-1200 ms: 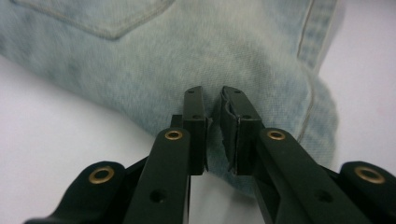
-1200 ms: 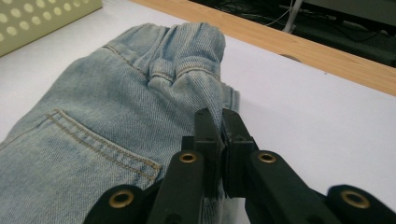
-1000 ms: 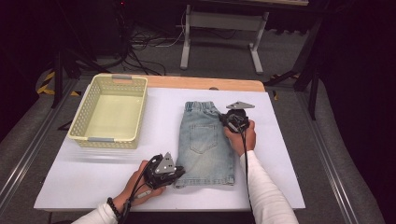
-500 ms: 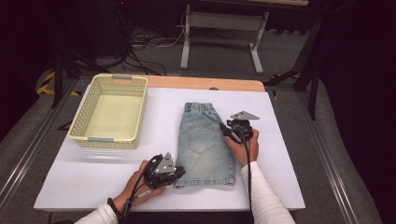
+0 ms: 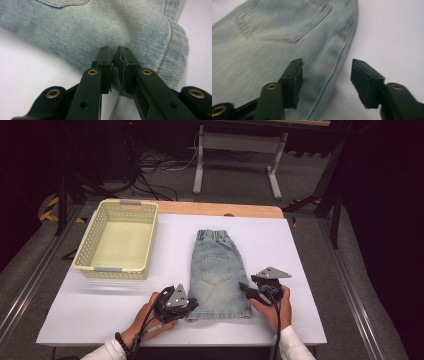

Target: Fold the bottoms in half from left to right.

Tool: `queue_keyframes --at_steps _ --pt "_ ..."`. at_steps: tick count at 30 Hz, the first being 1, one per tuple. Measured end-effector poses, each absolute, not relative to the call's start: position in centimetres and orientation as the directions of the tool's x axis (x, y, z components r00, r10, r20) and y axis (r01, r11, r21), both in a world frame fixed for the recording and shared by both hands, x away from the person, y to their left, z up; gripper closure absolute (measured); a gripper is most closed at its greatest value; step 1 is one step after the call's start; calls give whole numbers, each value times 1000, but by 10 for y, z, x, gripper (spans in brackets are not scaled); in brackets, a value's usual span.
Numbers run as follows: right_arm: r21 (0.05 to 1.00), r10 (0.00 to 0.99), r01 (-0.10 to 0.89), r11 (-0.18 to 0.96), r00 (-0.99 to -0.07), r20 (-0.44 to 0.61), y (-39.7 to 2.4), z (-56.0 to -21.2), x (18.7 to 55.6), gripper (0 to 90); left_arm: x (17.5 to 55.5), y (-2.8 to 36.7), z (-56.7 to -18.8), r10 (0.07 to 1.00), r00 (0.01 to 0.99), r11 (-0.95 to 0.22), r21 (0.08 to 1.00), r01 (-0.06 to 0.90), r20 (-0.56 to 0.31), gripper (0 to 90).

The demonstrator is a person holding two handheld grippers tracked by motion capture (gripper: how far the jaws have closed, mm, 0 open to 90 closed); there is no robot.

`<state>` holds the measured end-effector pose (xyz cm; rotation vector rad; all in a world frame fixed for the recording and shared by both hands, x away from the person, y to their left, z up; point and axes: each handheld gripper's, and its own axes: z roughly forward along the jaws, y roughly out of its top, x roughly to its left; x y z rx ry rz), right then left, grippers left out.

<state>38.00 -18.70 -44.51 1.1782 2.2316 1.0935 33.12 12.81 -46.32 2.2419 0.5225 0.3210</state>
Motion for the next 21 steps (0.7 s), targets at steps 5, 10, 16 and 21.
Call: queue_keyframes --at_steps 5,10,16,21 --pt "737 808 567 369 -587 46 -188 -457 366 329 332 129 -463 464 884 -601 754 265 59 807" --pt "735 797 552 394 -603 26 -186 -460 361 435 332 129 -463 465 884 -598 755 267 56 801" --pt "738 756 541 403 -652 65 -186 -459 355 690 331 127 -462 434 899 -615 747 253 53 898" --pt "746 755 546 380 -650 91 -191 -459 354 773 336 129 -460 443 897 -591 751 295 -3 878"
